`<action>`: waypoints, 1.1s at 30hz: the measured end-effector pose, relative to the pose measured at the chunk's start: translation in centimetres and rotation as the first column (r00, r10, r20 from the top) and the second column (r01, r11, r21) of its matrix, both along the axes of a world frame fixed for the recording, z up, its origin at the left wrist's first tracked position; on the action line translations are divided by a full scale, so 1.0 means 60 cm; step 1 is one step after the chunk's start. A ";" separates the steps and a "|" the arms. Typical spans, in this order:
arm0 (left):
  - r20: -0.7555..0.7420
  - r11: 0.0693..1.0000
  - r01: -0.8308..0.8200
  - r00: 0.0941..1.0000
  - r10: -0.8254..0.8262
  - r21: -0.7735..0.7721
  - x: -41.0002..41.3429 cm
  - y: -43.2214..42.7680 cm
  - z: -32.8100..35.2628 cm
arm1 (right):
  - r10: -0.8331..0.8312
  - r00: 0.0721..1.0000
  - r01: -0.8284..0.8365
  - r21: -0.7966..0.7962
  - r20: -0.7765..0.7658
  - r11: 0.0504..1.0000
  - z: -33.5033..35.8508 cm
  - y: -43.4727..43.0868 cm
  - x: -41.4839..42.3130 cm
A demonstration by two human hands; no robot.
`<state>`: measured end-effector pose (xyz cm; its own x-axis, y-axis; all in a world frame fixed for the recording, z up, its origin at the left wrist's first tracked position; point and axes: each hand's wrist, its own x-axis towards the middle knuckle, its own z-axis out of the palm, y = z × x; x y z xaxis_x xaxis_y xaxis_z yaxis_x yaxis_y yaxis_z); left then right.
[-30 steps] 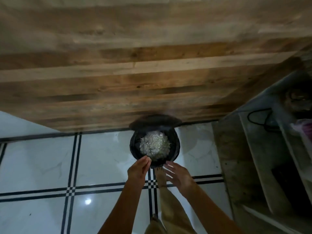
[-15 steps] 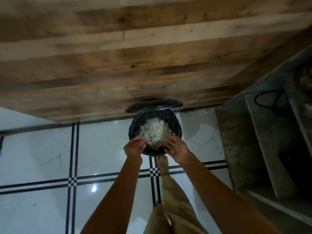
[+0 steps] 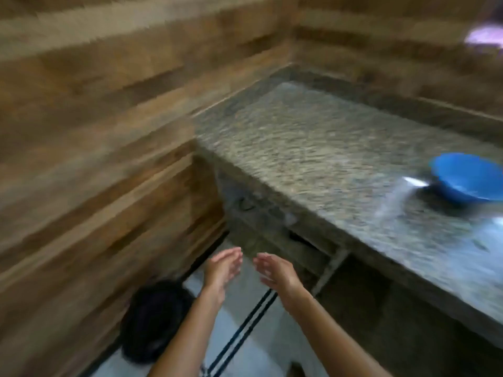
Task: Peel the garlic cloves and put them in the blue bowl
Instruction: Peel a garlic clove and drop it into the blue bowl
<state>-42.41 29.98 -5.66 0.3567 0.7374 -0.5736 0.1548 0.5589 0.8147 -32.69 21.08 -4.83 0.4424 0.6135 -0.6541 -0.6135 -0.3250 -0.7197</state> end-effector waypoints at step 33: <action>-0.296 0.013 0.383 0.733 -0.612 0.923 0.821 -0.512 0.110 | -0.433 0.522 0.775 -0.197 0.735 0.600 0.015 -0.753 0.628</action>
